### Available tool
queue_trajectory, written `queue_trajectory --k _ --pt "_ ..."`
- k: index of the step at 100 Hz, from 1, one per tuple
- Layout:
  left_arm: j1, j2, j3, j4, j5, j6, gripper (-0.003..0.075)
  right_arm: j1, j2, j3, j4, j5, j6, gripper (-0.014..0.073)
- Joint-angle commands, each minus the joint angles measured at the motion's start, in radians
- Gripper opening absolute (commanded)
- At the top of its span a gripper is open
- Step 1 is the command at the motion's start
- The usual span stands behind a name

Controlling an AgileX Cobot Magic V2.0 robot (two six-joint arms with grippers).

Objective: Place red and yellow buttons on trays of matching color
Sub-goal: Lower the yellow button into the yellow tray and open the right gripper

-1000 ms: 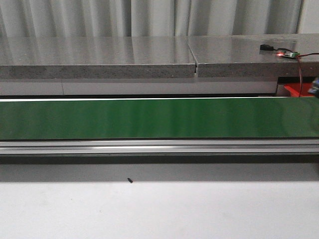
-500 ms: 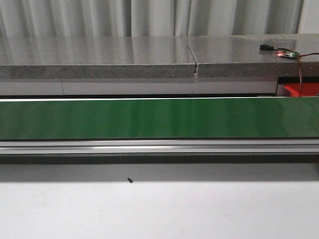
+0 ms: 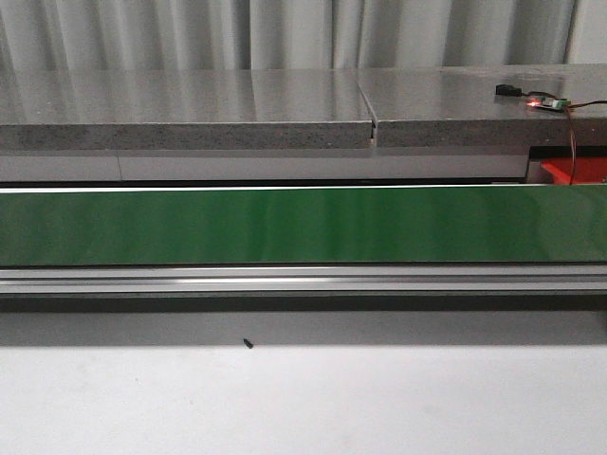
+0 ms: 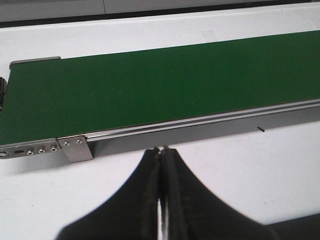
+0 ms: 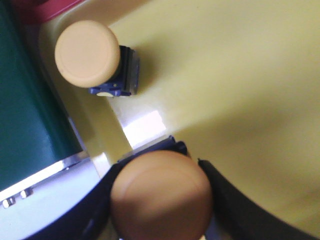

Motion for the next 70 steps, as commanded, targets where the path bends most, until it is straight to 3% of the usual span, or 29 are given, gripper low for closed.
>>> queue_trajectory --k 1,21,27,39,48,70 --pt "-0.007 0.006 -0.027 -0.015 -0.063 -0.007 -0.0019 -0.005 0.021 -0.019 -0.002 -0.076 0.005 0.0078" --pt "-0.007 0.006 -0.027 -0.015 -0.063 -0.007 -0.0019 -0.005 0.102 -0.019 -0.002 -0.076 0.008 0.0100" --pt "-0.007 0.006 -0.027 -0.015 -0.063 -0.007 -0.0019 -0.005 0.103 -0.019 -0.002 -0.080 0.008 0.0170" --pt "-0.007 0.006 -0.027 -0.015 -0.063 -0.007 -0.0019 -0.005 0.103 -0.019 0.006 -0.095 0.008 0.0423" --pt "-0.007 0.006 -0.027 -0.015 -0.063 -0.007 -0.0019 -0.005 0.103 -0.019 0.013 -0.097 0.008 0.0554" --pt "-0.007 0.006 -0.027 -0.015 -0.063 -0.007 -0.0019 -0.005 0.053 -0.020 0.031 -0.115 0.008 0.0570"
